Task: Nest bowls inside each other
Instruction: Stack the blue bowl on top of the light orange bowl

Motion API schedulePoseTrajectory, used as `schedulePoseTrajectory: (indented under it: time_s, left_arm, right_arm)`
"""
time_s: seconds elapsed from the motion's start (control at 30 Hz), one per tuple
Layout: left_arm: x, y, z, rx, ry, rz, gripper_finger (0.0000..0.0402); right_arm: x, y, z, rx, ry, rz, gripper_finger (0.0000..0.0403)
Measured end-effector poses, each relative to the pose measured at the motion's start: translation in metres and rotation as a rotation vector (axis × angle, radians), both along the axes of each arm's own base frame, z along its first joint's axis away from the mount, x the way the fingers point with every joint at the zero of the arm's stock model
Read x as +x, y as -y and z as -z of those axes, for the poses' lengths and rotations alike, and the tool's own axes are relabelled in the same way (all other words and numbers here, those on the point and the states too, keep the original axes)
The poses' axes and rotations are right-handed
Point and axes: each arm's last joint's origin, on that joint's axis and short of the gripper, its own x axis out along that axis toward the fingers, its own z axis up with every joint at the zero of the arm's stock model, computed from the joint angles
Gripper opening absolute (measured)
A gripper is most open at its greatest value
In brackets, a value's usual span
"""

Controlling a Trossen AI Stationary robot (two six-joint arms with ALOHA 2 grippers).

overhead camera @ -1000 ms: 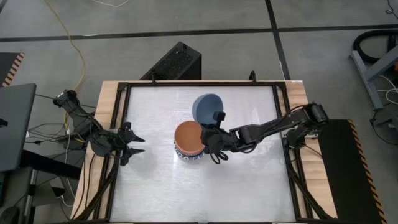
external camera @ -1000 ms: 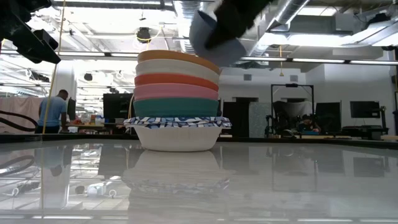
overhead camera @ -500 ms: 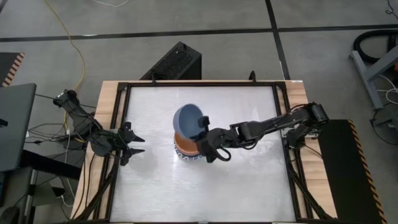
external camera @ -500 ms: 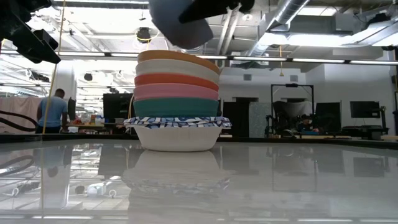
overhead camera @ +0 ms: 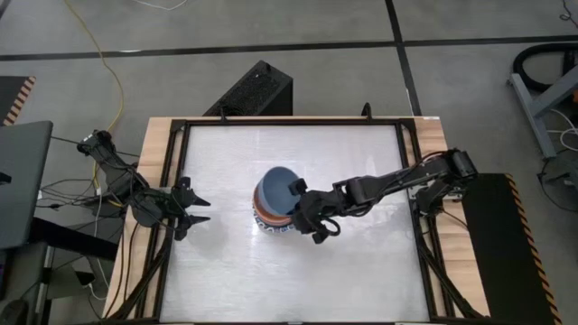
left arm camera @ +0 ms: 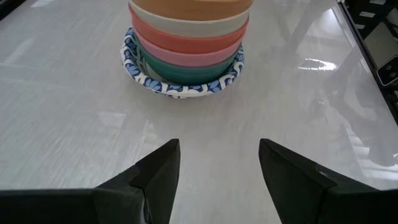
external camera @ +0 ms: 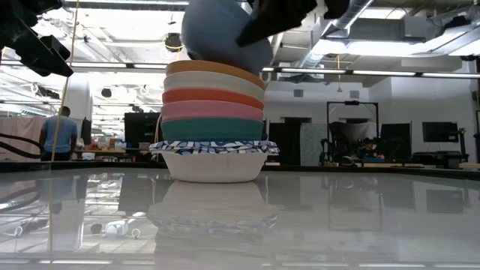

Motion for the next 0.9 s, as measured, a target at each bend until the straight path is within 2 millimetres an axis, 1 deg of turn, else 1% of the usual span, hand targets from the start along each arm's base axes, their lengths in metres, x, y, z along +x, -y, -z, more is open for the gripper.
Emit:
schedulePoseTrajectory:
  time_s: [0.1, 0.27, 0.4, 0.63, 0.8, 0.9]
  left_arm:
    - [0.000, 0.000, 0.000, 0.000, 0.000, 0.000, 0.0208]
    - [0.000, 0.000, 0.000, 0.000, 0.000, 0.000, 0.0208]
    - [0.000, 0.000, 0.000, -0.001, 0.001, 0.000, 0.0208]
    - [0.000, 0.000, 0.000, 0.000, 0.000, 0.000, 0.0208]
    - [0.000, 0.000, 0.000, 0.000, 0.001, 0.000, 0.0208]
    - [0.000, 0.000, 0.000, 0.000, 0.000, 0.000, 0.0208]
  right_arm:
    - [-0.002, 0.000, -0.001, -0.021, -0.034, -0.014, 0.0007]
    - [-0.005, 0.003, -0.013, -0.033, -0.097, -0.015, 0.0007]
    - [-0.004, 0.005, -0.022, -0.017, -0.091, -0.022, 0.0007]
    - [-0.004, 0.010, -0.022, -0.010, -0.113, -0.032, 0.0007]
    - [-0.004, 0.010, -0.022, -0.028, -0.119, -0.089, 0.0007]
    - [-0.005, 0.010, -0.026, -0.033, -0.125, -0.114, 0.0007]
